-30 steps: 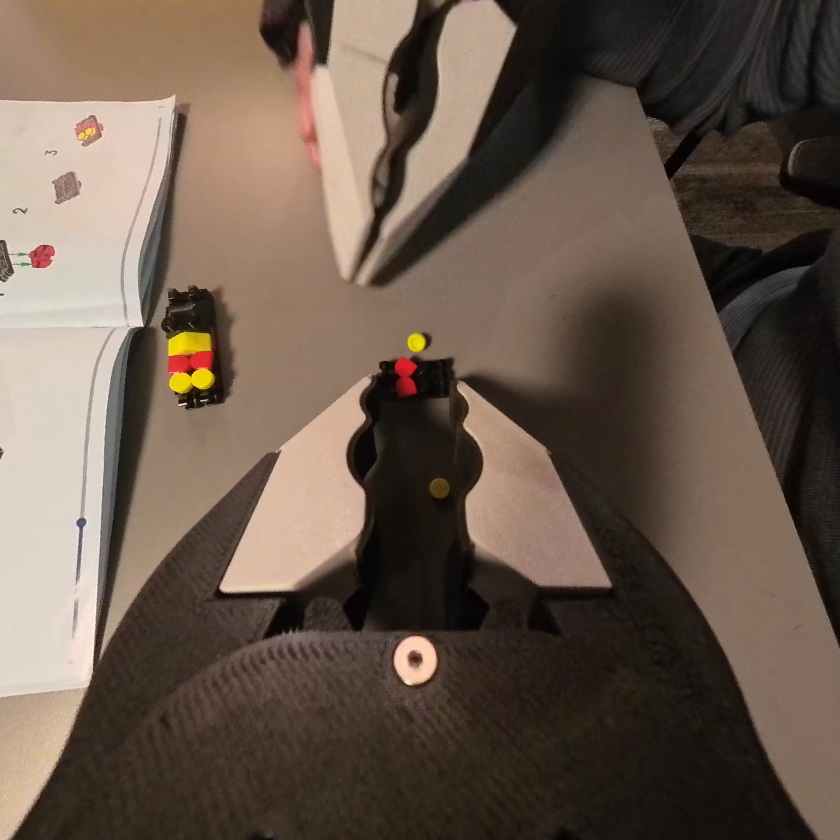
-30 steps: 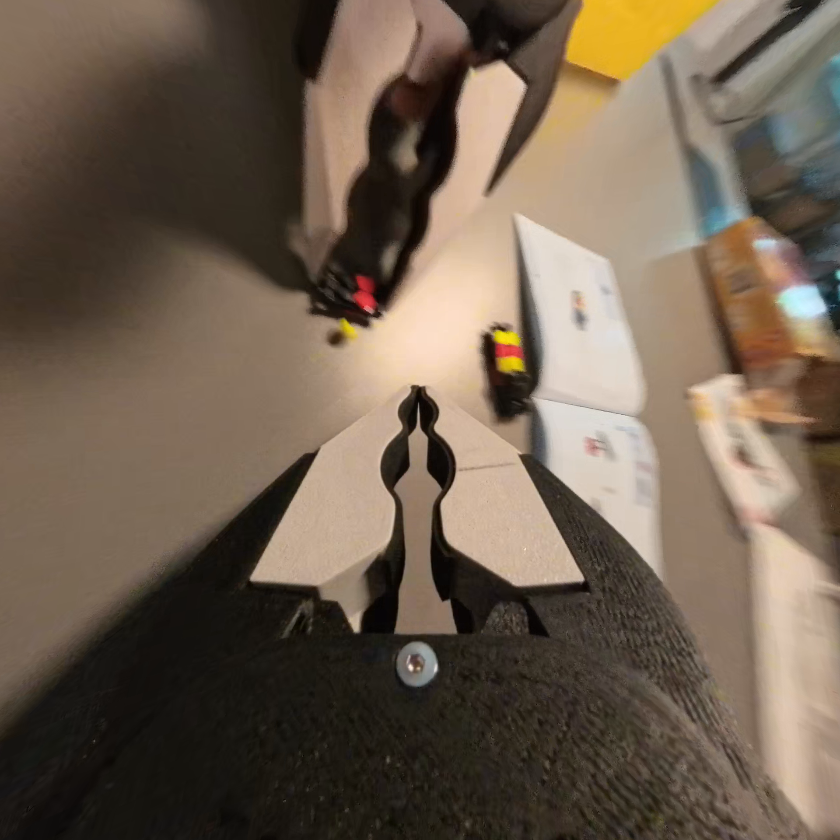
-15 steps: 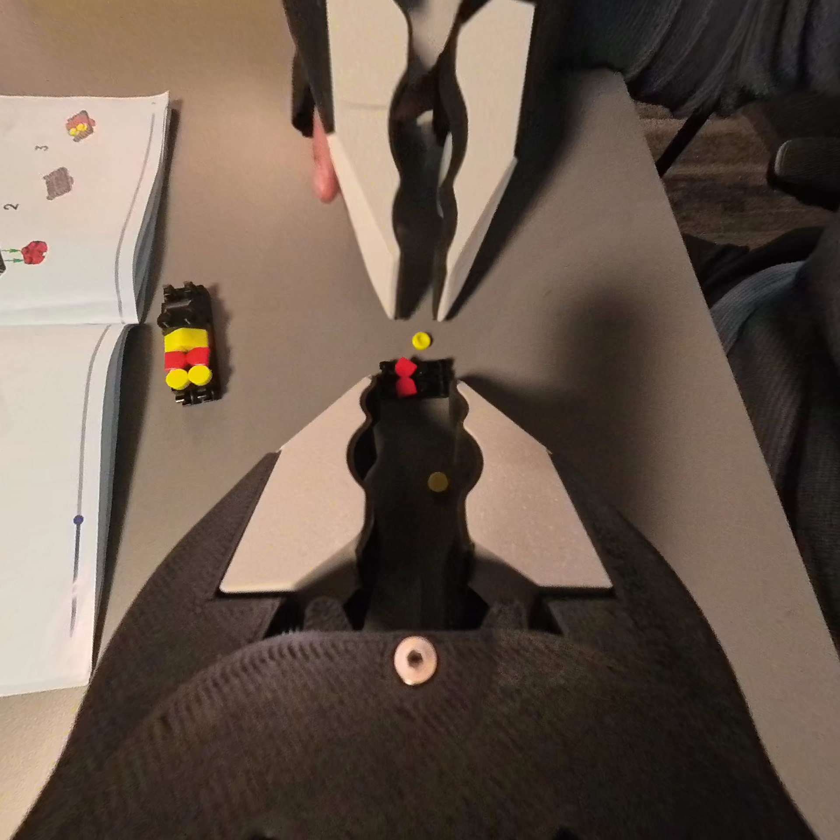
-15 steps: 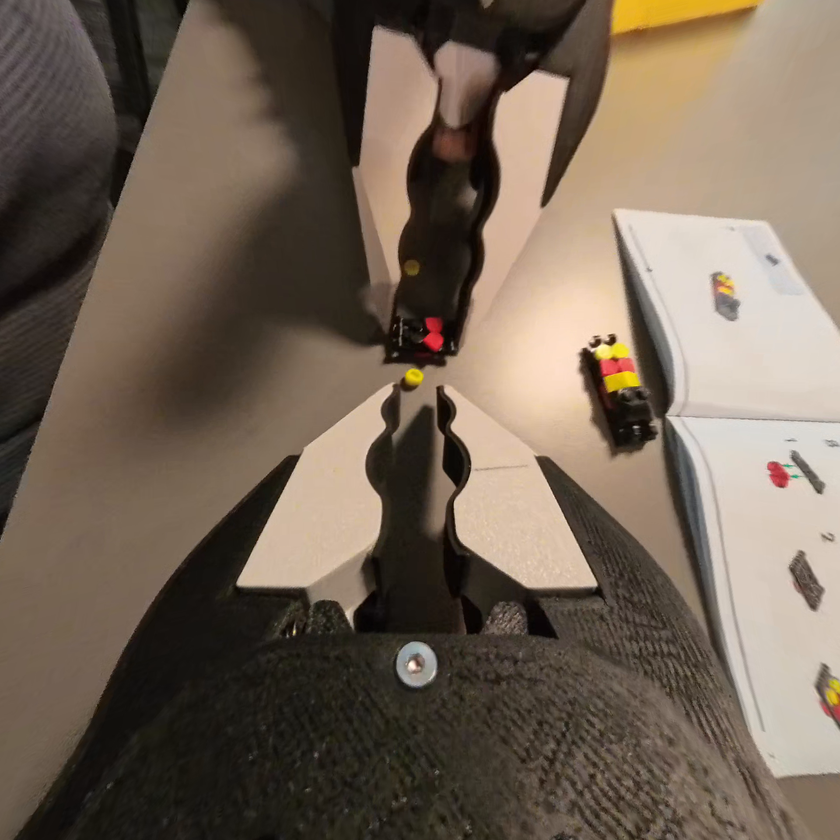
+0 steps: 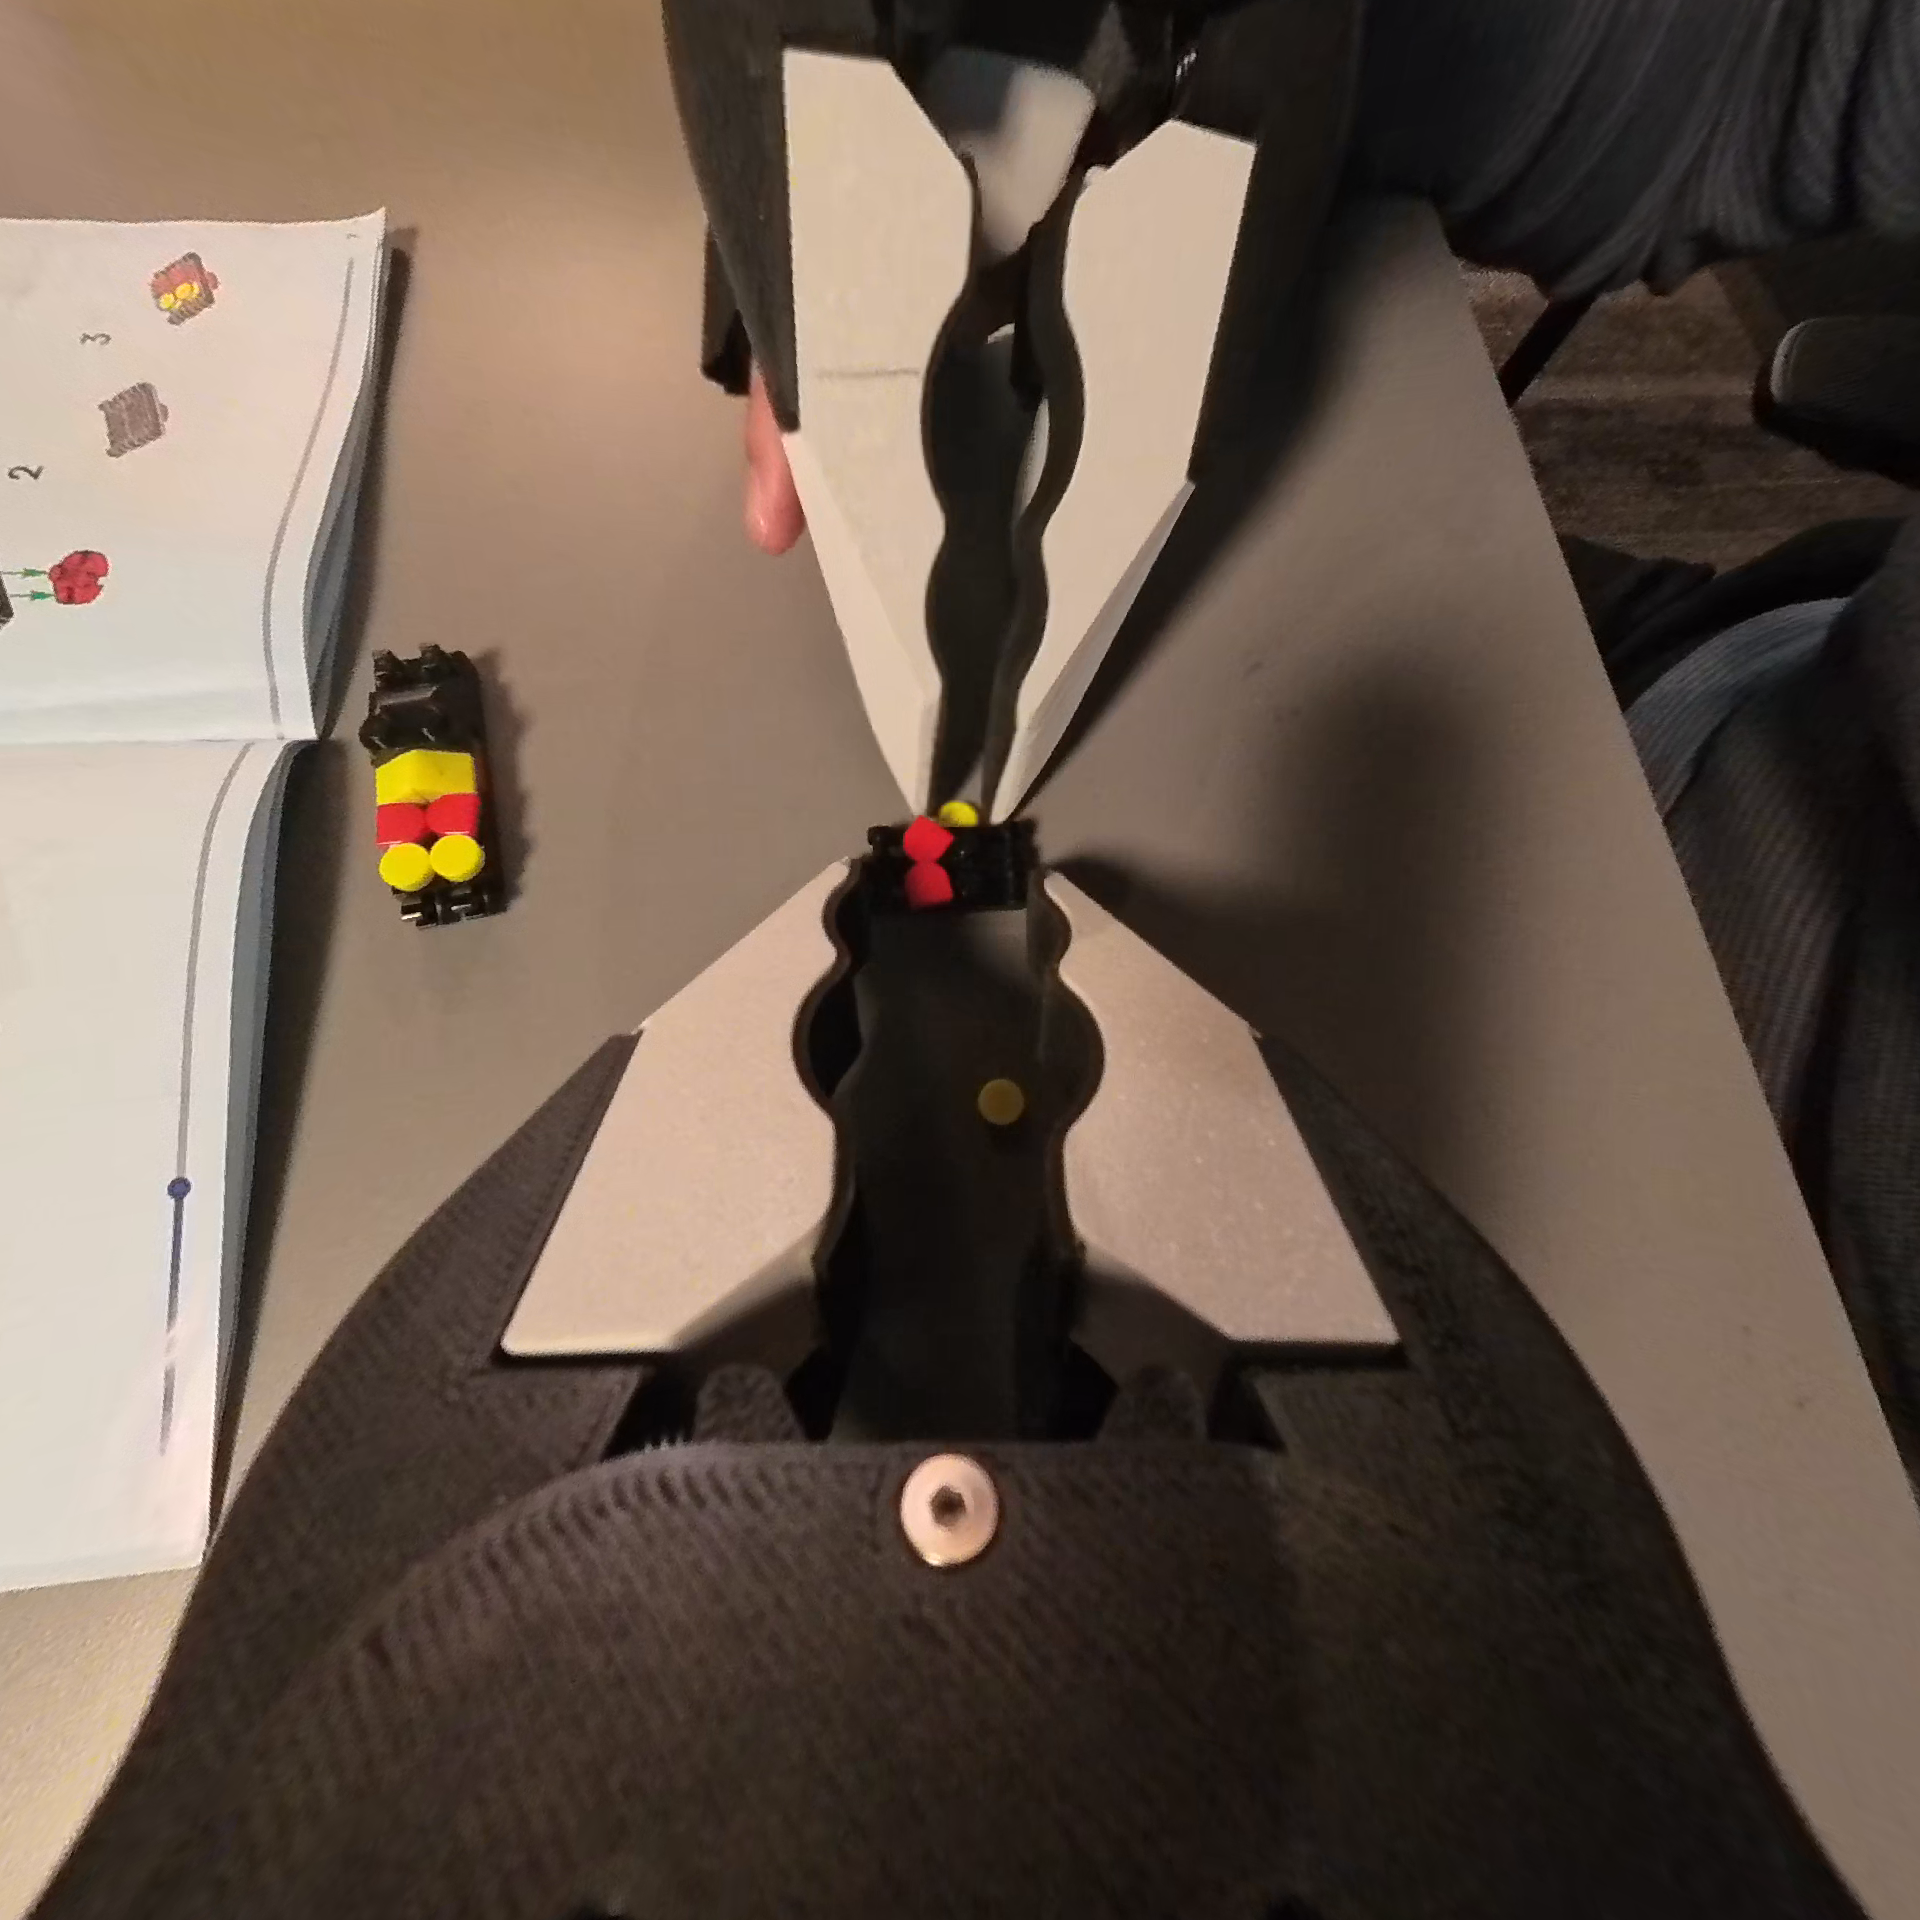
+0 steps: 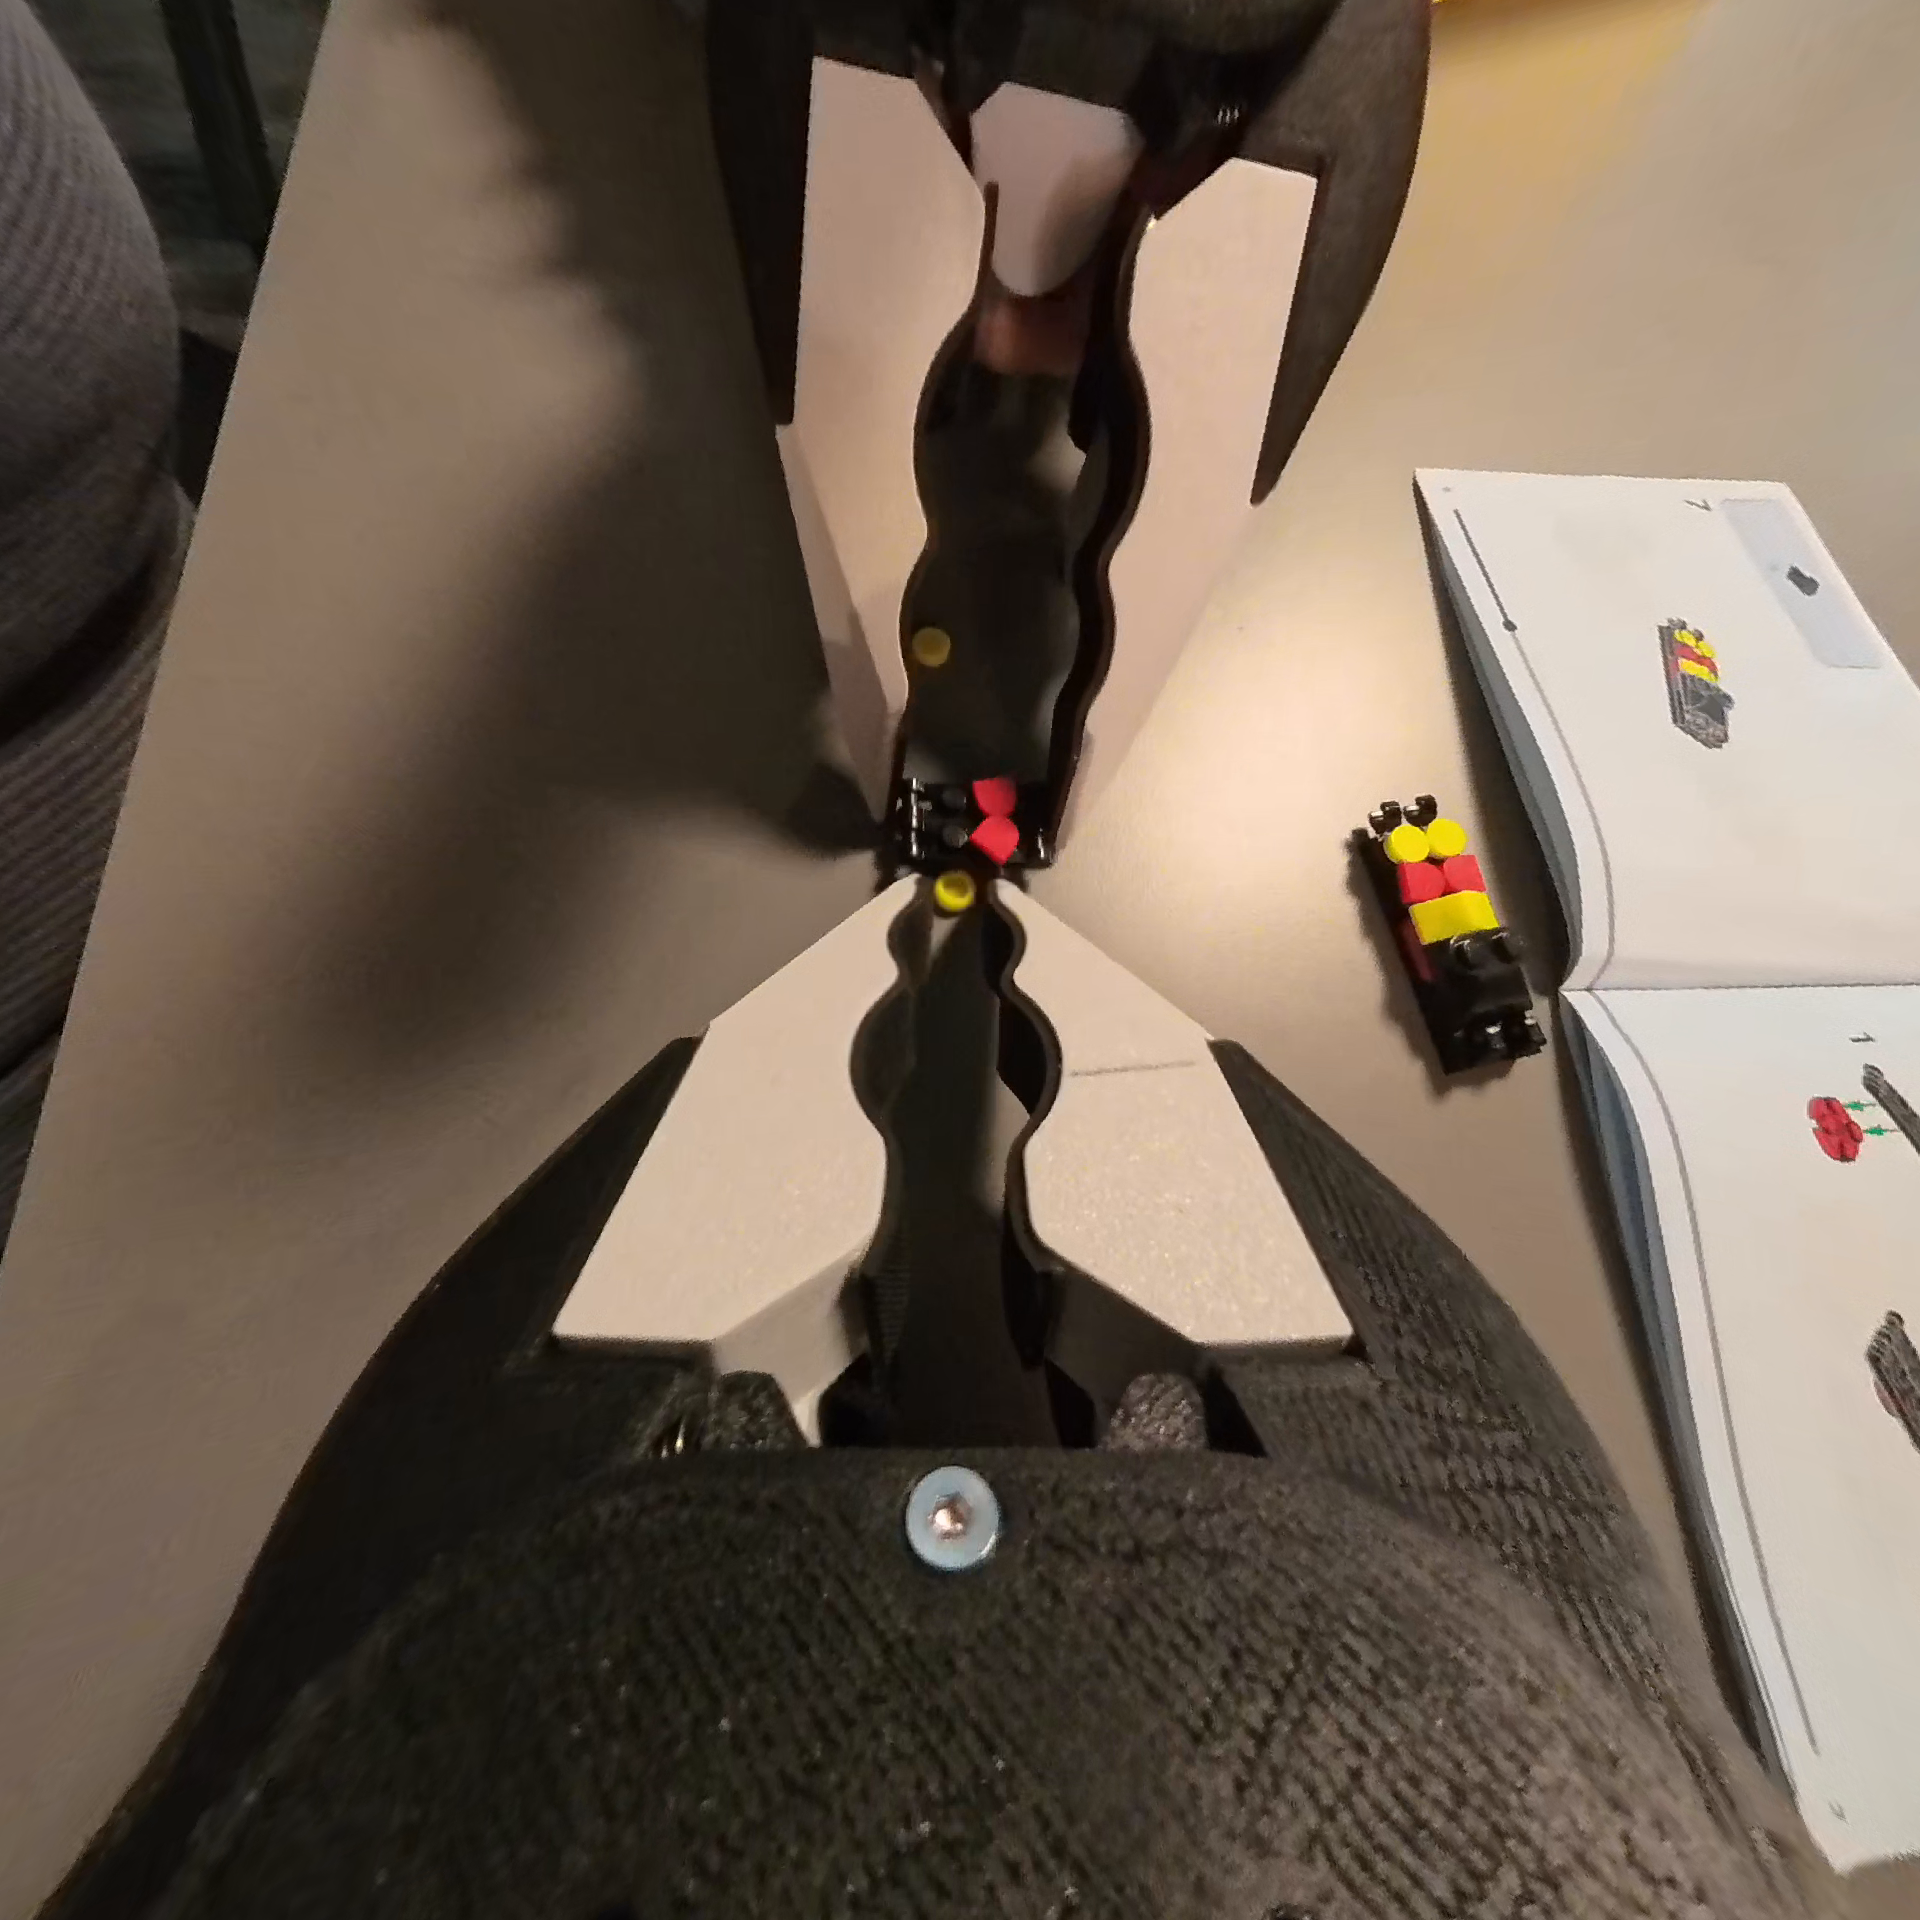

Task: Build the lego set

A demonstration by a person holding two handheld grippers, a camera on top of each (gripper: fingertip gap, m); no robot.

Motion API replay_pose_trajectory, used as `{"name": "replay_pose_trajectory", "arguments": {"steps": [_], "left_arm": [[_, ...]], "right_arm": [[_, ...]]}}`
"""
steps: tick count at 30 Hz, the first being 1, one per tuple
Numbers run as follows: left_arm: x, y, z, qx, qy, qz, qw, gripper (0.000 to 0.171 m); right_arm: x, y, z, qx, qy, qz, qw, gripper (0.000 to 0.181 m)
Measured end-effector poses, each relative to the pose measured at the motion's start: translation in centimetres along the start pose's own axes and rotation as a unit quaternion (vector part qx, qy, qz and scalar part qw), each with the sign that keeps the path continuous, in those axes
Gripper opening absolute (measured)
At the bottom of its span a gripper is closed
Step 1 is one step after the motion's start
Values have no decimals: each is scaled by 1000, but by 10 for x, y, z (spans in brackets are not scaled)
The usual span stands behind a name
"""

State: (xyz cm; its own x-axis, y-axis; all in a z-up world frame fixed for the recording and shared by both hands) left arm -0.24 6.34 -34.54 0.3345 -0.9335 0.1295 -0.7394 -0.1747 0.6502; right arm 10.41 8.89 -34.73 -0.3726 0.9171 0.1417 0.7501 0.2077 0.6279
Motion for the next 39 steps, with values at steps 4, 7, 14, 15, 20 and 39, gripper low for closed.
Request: {"name": "replay_pose_trajectory", "arguments": {"steps": [4, 7, 14, 15, 20, 39], "left_arm": [[0, 0, 0, 0, 0, 0, 1000, 30], [0, 0, 0, 0, 0, 0, 1000, 30], [0, 0, 0, 0, -1, -1, 1000, 30], [0, 0, 0, 0, -1, -1, 1000, 30], [0, 0, 0, 0, -1, -1, 1000, 30], [1, 0, 0, 0, -4, -3, 1000, 30]], "right_arm": [[0, -1, -1, -1, -1, 6, 1000, 6], [-1, 0, 0, -1, 6, 13, 1000, 5], [19, 8, 7, -54, 239, 237, 940, 5], [20, 10, 8, -74, 296, 274, 912, 5], [18, 9, 13, -252, 587, 327, 696, 4], [-29, 31, 6, -279, 765, -149, 561, 7]]}}
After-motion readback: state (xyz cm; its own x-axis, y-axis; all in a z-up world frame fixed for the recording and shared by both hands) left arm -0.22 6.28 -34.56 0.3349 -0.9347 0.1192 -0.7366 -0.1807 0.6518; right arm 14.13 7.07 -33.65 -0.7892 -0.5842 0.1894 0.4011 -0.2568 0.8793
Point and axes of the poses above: each gripper's, where its closed fingertips meet, y back along the fingers, z out of its underside, x = y × z across the jaws, the point moved 7 cm from there along y, back along the fingers, and after that the axes turned 4 degrees about y, right-handed, at the moved point
